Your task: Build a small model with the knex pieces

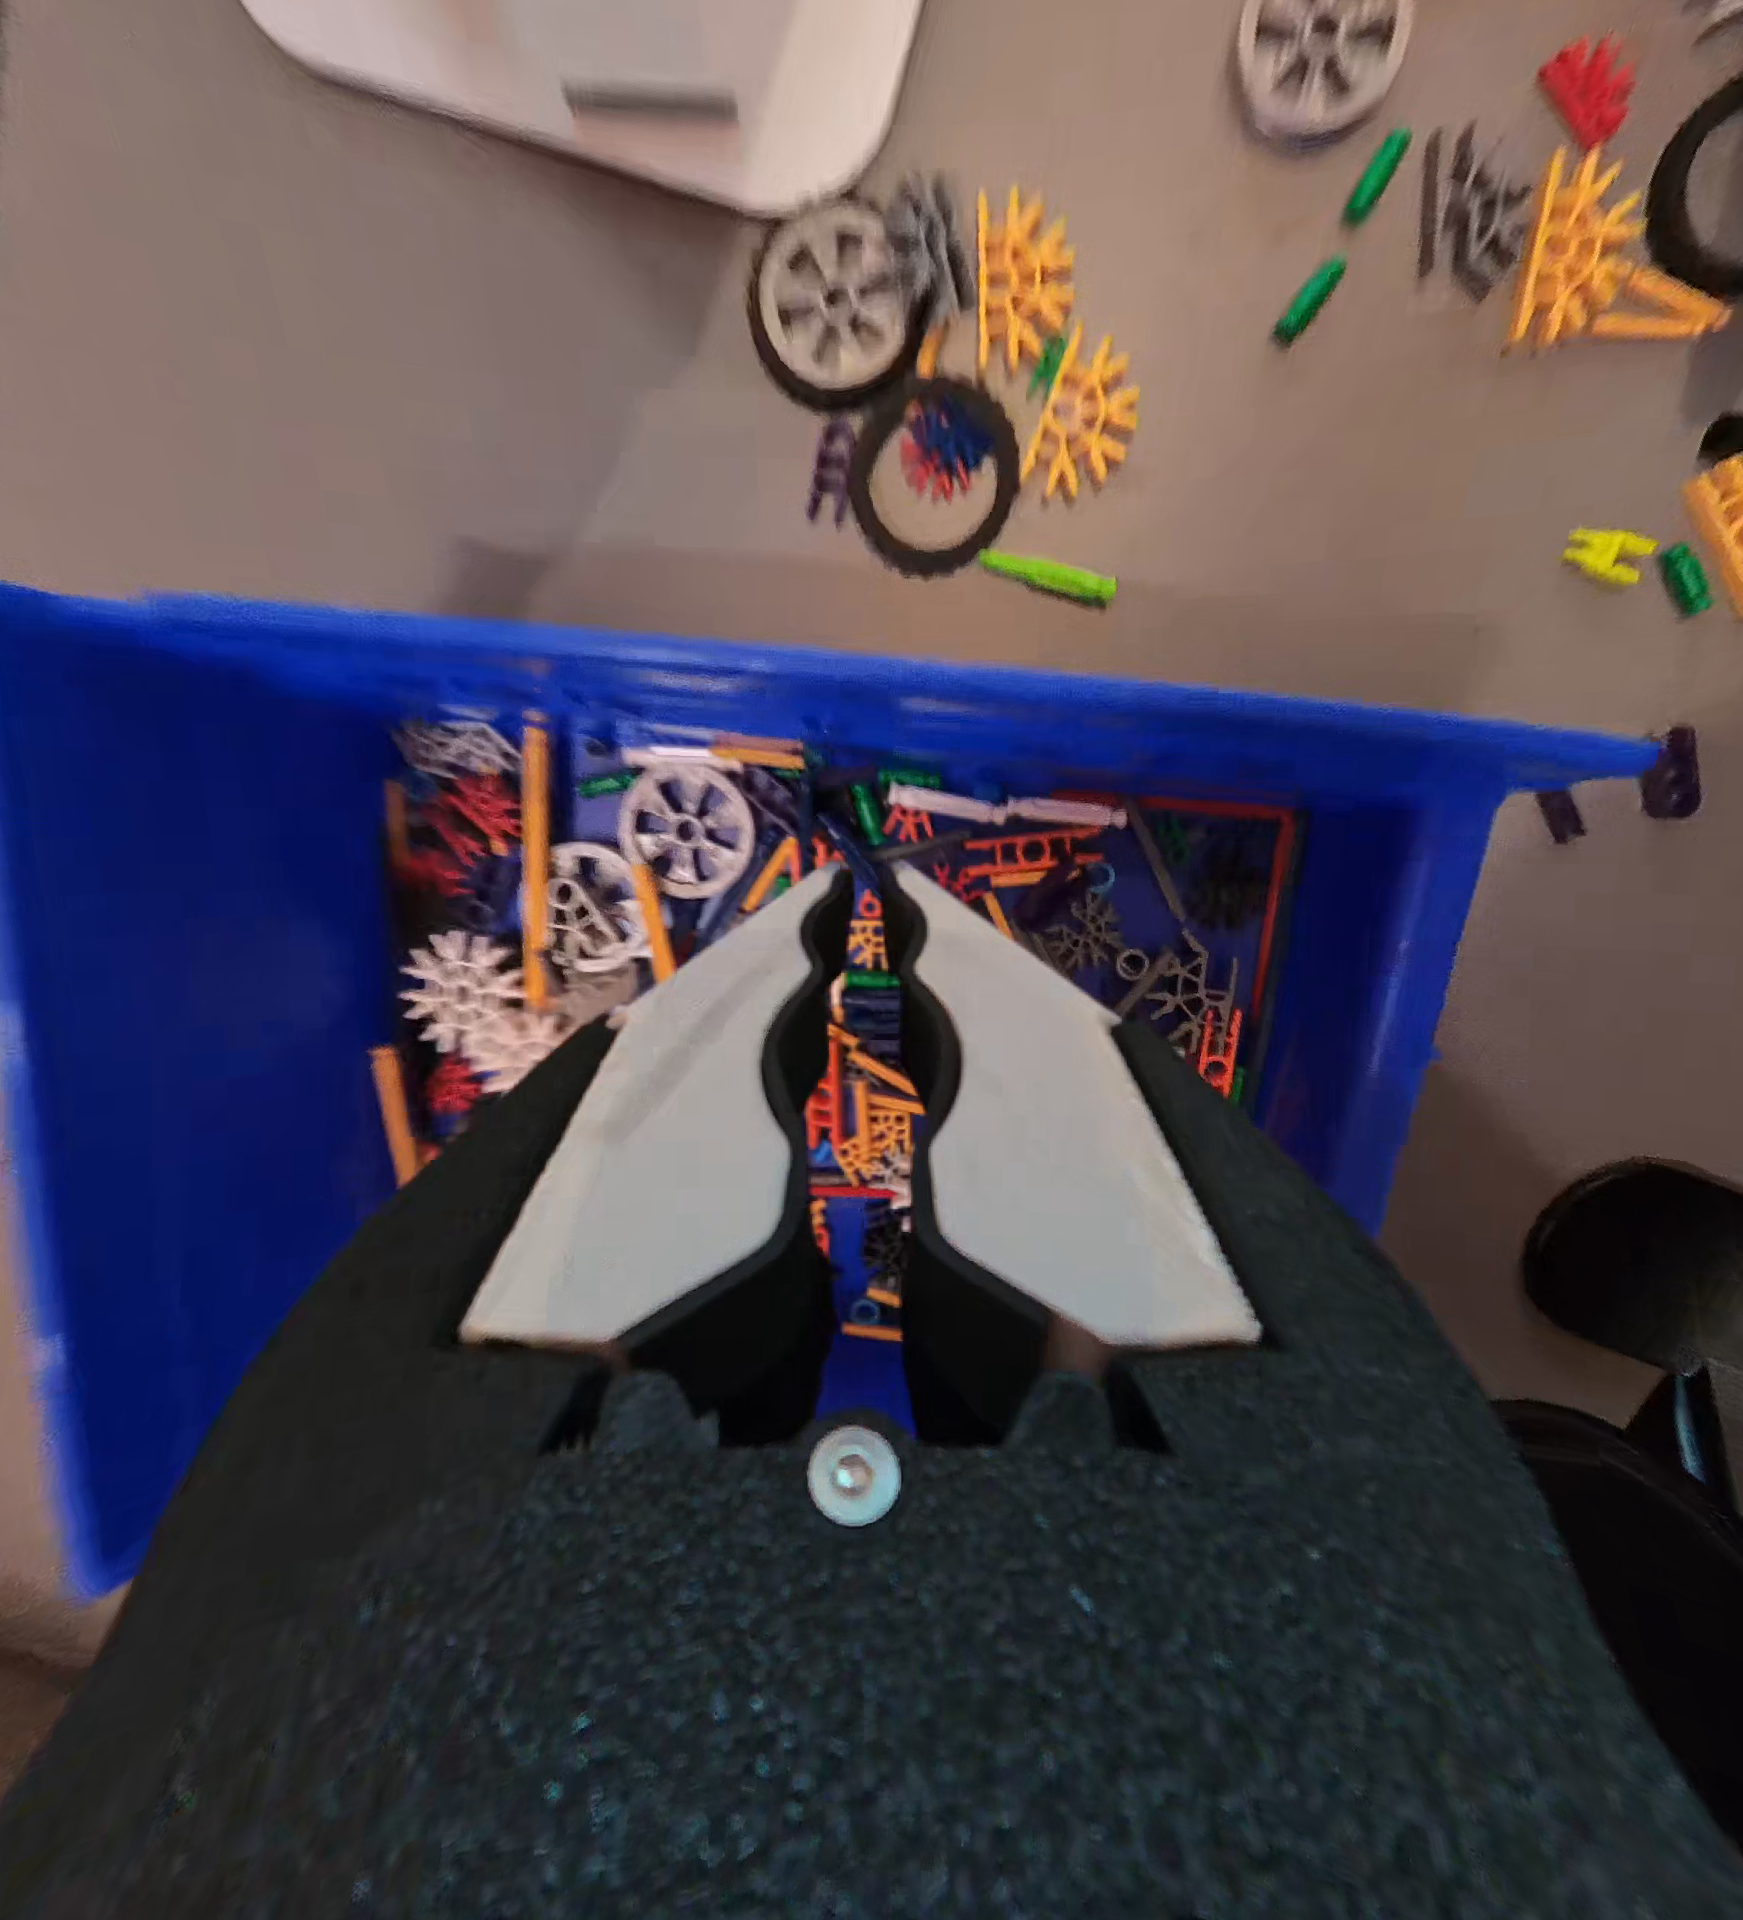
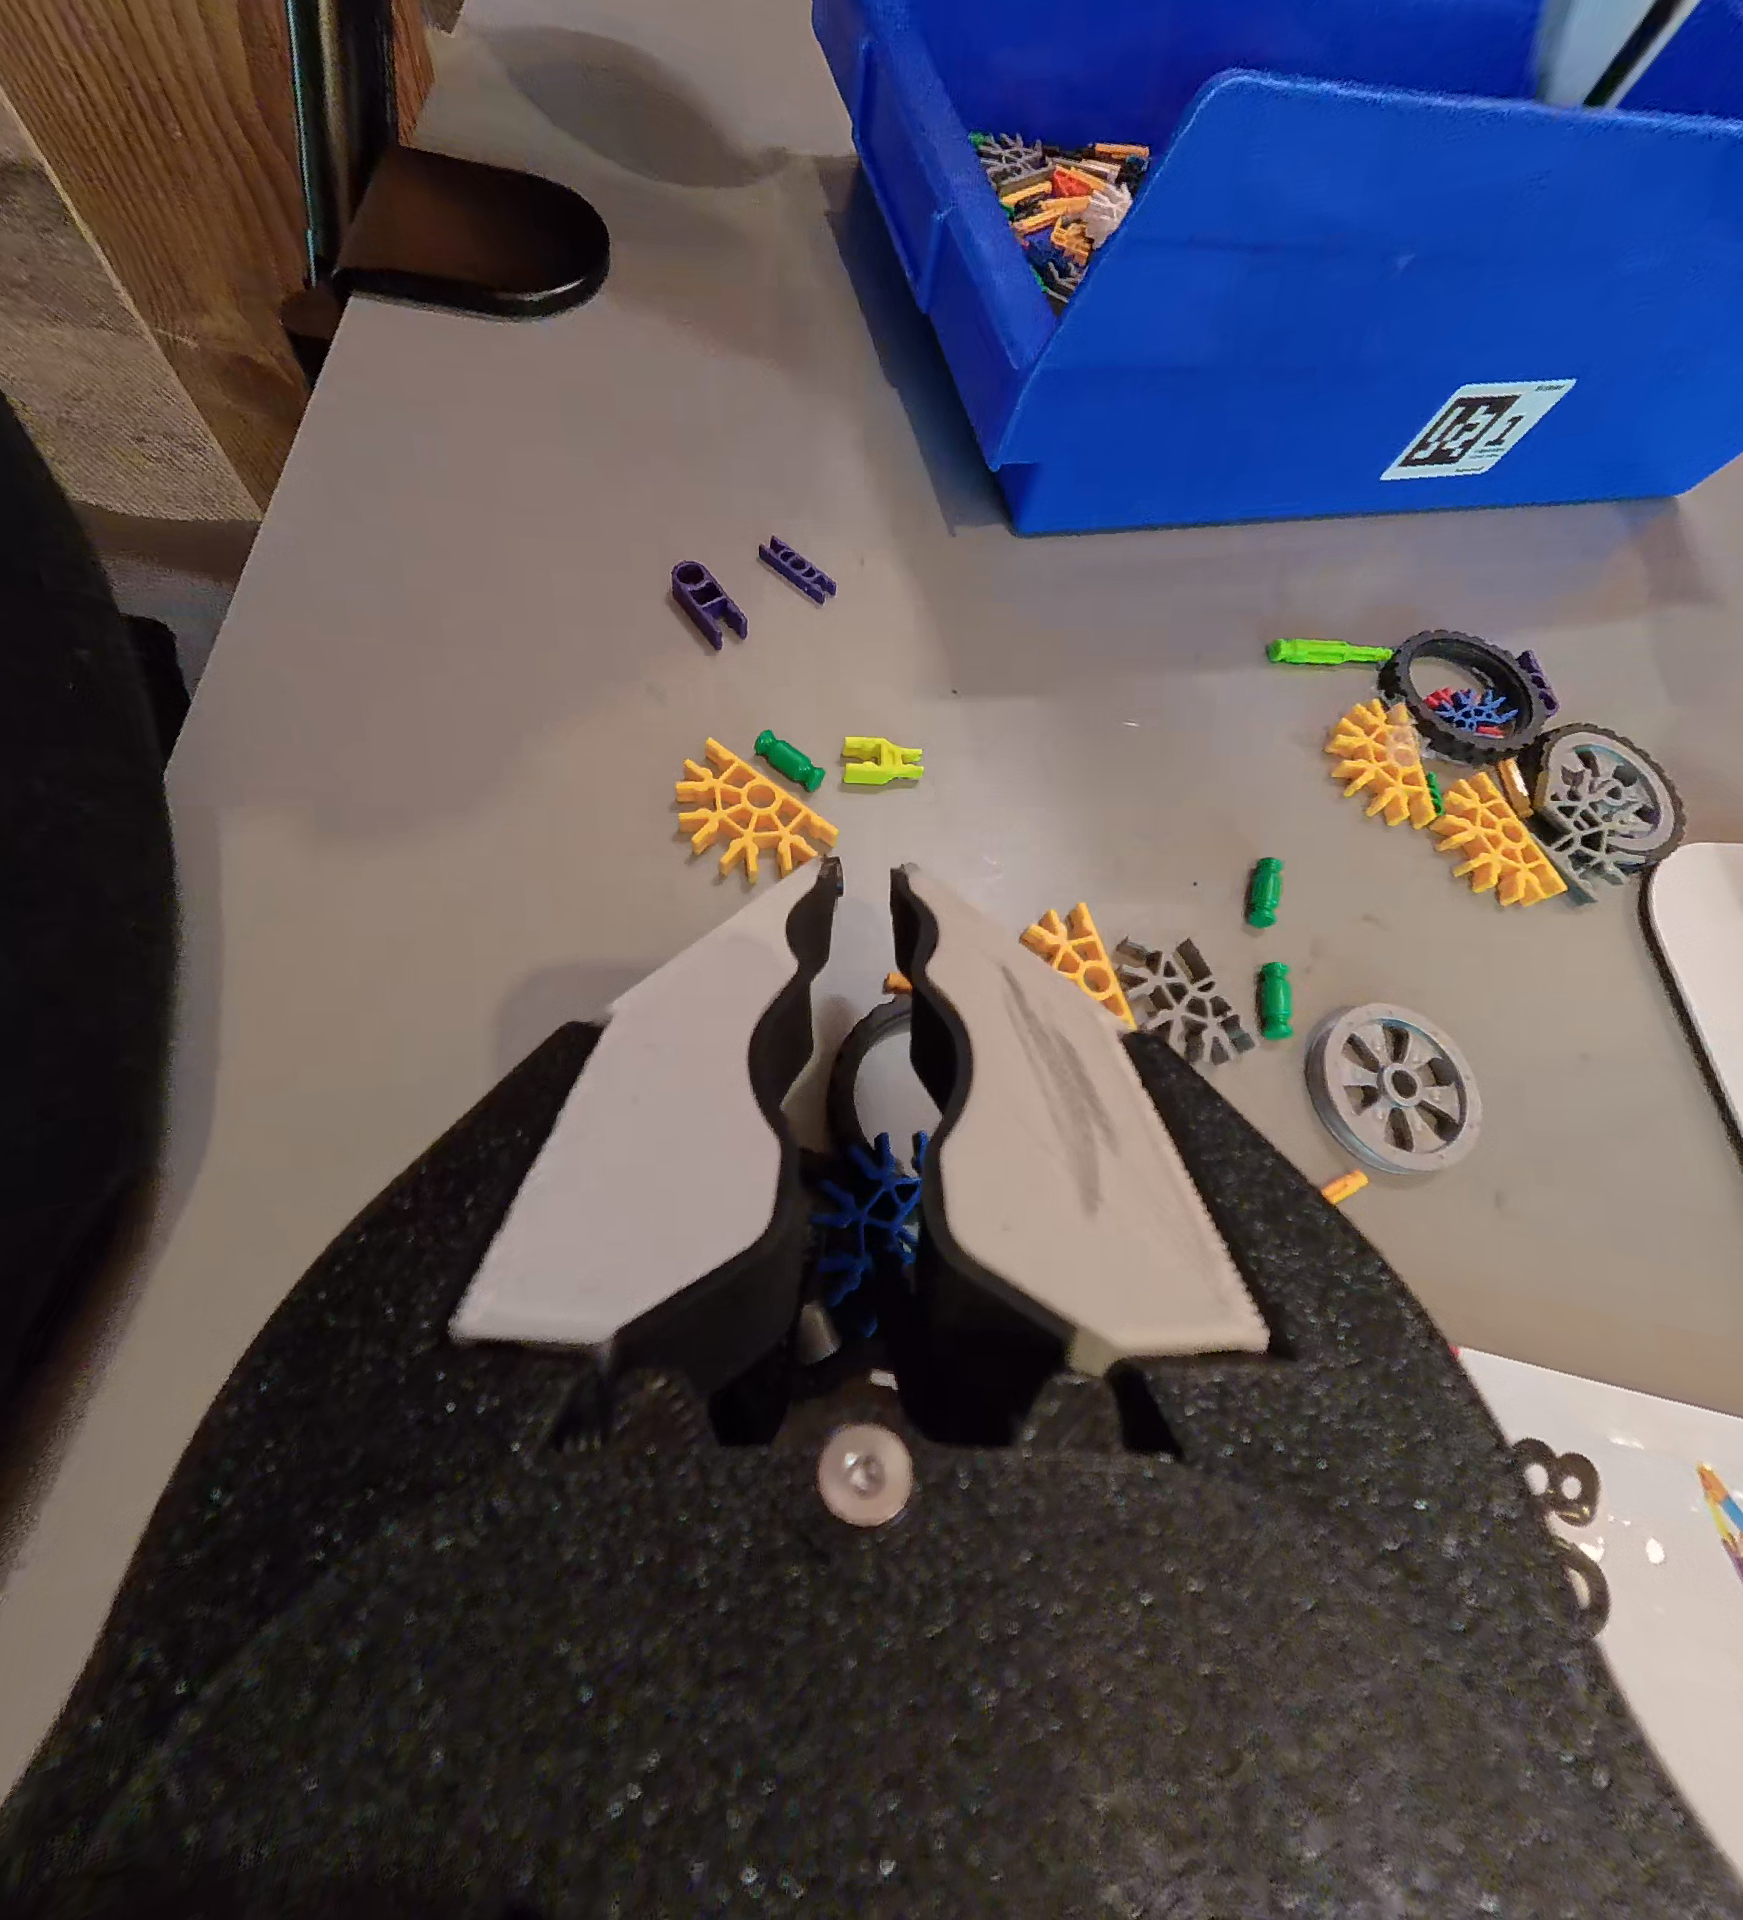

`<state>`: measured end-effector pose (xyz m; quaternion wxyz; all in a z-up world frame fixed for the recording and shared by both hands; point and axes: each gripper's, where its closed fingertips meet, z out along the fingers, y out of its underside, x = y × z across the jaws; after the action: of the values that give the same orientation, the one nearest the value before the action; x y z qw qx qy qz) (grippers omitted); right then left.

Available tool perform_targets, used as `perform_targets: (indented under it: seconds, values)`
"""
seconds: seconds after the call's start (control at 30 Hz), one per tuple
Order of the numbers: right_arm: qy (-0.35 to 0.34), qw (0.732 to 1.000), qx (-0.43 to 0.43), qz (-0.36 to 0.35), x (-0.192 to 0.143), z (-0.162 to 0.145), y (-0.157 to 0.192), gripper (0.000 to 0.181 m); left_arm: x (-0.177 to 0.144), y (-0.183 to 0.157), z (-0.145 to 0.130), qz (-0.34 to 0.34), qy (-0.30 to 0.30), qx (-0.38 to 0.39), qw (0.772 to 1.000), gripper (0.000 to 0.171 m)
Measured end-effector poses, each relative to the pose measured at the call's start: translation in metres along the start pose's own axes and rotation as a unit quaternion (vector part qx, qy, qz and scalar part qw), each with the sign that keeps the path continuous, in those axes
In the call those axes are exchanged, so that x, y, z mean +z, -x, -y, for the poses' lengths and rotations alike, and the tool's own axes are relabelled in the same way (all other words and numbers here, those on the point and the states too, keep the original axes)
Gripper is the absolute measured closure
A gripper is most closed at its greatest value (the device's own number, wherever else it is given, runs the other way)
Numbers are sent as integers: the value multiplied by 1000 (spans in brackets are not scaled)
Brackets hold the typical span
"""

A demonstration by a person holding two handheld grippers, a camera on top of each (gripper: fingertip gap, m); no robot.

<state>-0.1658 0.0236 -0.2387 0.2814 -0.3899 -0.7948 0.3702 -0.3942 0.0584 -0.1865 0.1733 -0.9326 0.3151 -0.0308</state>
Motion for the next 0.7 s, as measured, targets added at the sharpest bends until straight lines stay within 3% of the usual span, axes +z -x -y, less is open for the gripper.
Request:
perform_targets:
  seconds: [0.1,0.23,0.7]
  values:
    - [6,1000,-1,0,2,-2,0,172,34,-9,-17,-24,15,-10,1000,168]
    - [6,1000,4,1,2,-4,-1,172,58,-11,-17,-28,10,-13,999,165]
    - [4,1000,5,3,2,-3,0,172,74,2,-22,-14,18,-27,999,163]
